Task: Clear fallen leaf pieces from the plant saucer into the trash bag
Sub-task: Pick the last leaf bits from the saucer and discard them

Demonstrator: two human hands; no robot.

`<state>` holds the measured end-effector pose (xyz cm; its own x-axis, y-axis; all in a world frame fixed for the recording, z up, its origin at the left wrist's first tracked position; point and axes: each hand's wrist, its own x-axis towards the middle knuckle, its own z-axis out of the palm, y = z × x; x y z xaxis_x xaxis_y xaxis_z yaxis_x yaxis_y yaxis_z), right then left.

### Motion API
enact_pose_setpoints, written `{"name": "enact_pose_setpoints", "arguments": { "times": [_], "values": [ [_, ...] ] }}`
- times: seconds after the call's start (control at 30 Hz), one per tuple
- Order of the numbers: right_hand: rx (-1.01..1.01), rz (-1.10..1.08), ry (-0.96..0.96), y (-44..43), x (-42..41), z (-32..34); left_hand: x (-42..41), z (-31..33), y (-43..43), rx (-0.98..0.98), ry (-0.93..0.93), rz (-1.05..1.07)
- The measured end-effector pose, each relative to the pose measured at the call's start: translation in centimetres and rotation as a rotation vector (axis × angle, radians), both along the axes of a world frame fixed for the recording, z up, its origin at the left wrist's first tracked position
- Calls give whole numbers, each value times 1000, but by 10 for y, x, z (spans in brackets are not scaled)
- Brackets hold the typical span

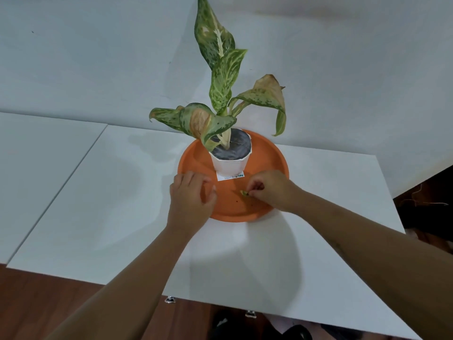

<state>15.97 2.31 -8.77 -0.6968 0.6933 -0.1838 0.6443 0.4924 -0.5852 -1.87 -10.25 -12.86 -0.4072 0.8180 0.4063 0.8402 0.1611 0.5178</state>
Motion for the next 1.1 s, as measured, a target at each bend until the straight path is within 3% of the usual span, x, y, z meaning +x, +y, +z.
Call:
{"name": "enact_pose_setpoints", "arguments": {
  "times": [0.13, 0.3, 0.43, 0.93, 1.1],
  "values": [
    [-113, -232, 130, 11, 13, 5, 12, 8, 11, -202, -239, -263],
    [-200, -449, 272, 12, 22, 5, 30, 16, 36, -468, -276, -382],
    [-288, -521, 372, 7, 29, 4, 38, 16, 41, -497, -267, -381],
    [-331, -557, 418, -8, 30, -3, 33, 22, 41, -630, -195, -288],
    [-374, -579, 457, -9, 33, 1, 38, 26, 39, -561, -193, -301]
  ]
}}
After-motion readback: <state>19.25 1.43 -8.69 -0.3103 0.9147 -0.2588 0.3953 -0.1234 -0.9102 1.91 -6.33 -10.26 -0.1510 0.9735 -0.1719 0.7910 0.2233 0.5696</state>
